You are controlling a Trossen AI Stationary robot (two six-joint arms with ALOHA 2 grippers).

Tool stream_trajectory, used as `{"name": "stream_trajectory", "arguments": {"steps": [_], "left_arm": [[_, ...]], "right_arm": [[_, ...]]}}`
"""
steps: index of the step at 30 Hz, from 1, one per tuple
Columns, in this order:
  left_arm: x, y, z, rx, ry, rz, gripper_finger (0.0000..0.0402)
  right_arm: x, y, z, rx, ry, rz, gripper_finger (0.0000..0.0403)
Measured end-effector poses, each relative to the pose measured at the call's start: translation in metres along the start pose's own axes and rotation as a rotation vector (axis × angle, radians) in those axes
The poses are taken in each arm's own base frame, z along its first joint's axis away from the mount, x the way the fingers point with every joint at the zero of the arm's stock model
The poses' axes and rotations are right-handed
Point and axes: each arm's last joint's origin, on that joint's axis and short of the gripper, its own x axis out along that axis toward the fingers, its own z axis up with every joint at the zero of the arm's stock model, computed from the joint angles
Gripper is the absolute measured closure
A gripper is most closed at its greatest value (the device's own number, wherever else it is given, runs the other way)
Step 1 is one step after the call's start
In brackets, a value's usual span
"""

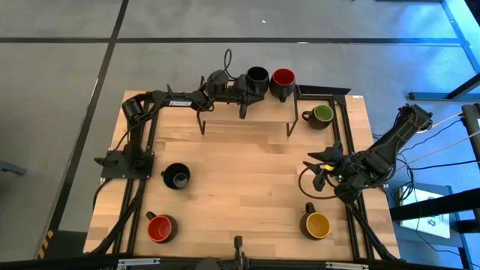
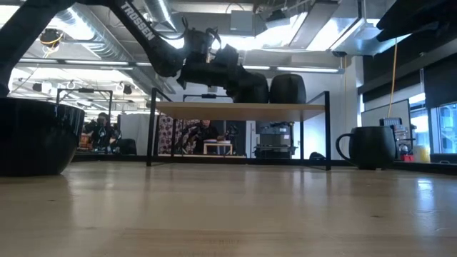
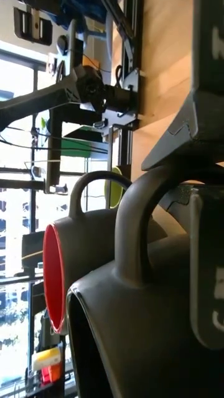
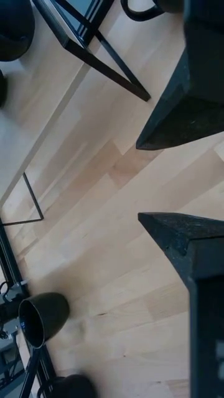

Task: Place coffee mugs
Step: Put the black mug on the shelf

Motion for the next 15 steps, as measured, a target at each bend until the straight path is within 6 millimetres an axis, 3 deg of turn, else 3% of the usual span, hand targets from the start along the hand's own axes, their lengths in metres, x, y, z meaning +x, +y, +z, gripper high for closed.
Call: {"name": "stream_trajectory", "arguments": {"steps": [15], "left_arm": [[0.006,-0.01,-0.002,-0.037,0.024,0.016,0.0349]], "right_arm": [[0.0,0.0,0.0,-0.001,0.0,0.0,0.024]]}}
